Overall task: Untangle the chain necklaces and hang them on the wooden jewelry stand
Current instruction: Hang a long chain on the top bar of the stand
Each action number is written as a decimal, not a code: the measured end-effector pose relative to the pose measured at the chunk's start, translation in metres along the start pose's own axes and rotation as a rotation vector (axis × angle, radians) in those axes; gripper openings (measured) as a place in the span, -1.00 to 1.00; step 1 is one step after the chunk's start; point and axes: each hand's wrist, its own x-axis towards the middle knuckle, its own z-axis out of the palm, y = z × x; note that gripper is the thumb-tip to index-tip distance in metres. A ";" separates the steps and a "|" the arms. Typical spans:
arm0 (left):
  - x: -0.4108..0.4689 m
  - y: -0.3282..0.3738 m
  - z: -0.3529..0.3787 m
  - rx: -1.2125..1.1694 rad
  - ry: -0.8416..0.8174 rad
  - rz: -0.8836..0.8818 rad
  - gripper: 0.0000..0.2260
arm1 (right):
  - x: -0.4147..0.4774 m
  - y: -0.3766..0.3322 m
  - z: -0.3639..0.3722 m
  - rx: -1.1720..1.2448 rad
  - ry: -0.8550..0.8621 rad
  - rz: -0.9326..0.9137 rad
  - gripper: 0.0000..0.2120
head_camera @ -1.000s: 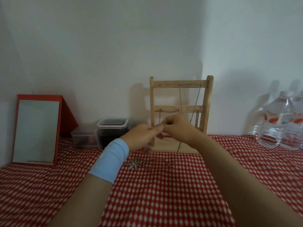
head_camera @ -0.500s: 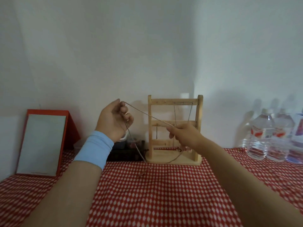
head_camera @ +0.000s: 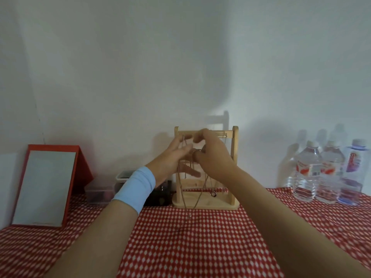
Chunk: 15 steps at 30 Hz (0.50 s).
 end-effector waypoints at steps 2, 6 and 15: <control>0.002 0.005 0.000 0.119 -0.050 -0.035 -0.70 | 0.001 -0.001 -0.002 0.097 0.009 0.073 -0.68; 0.002 0.017 0.000 0.107 -0.102 -0.104 -0.82 | 0.002 0.002 -0.009 0.448 -0.120 0.311 -0.45; 0.007 0.019 -0.012 0.176 0.003 -0.092 -0.68 | -0.003 0.019 -0.033 0.481 -0.502 0.377 -0.66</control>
